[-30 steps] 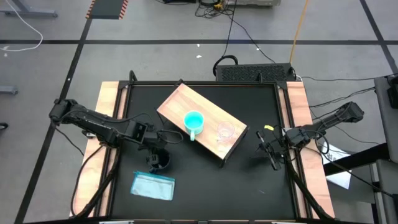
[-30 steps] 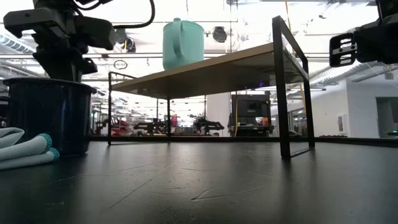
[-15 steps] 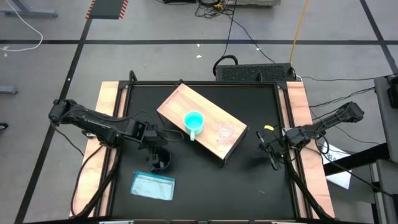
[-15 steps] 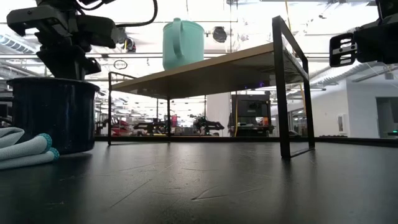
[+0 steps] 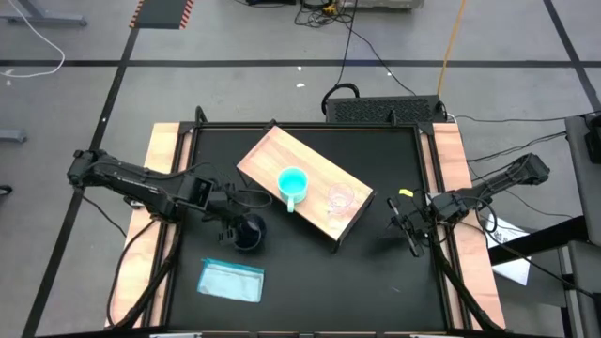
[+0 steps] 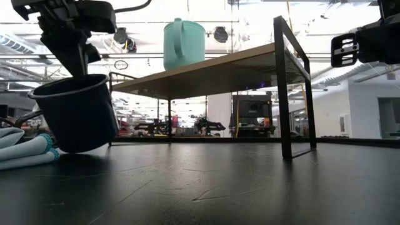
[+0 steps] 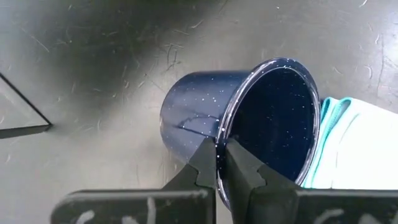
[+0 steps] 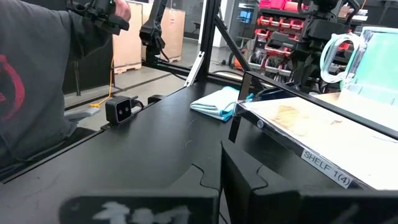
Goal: Stack small to large cups/mugs on shelf
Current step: Put the dark blue mug on the shelf
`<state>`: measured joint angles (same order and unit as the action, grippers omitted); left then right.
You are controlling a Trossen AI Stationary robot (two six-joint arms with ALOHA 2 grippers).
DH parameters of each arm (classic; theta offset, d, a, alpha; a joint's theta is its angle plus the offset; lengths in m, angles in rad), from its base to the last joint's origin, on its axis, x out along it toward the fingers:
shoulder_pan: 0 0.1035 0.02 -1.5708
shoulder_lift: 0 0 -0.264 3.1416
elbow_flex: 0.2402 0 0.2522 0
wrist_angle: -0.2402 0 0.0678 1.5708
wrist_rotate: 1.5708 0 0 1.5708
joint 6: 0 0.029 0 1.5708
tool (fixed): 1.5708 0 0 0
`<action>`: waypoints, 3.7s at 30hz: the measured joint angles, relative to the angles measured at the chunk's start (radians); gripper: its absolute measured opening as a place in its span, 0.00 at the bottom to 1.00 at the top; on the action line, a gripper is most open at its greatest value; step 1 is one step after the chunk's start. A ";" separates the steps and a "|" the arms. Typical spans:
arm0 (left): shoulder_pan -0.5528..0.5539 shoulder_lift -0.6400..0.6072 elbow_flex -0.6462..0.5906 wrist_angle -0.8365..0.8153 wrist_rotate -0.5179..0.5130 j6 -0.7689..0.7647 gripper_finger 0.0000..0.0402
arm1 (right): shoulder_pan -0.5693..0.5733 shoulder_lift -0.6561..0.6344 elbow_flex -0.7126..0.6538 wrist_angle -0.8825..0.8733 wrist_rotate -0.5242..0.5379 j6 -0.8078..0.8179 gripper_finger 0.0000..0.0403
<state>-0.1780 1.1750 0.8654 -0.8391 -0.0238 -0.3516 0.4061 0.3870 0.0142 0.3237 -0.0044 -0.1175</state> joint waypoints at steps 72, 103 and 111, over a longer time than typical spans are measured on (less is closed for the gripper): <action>0.009 0.116 -0.005 0.026 -0.029 -0.042 0.21 | 0.002 0.000 0.000 -0.002 0.000 0.006 0.00; 0.009 0.138 -0.004 -0.034 -0.011 -0.053 0.17 | 0.002 0.000 0.000 -0.007 -0.001 0.020 0.00; 0.009 0.219 0.000 -0.026 0.009 -0.024 0.05 | 0.002 0.000 0.000 -0.007 -0.001 0.027 0.00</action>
<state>-0.1688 1.3939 0.8657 -0.8651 -0.0151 -0.3754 0.4077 0.3870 0.0143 0.3168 -0.0051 -0.0902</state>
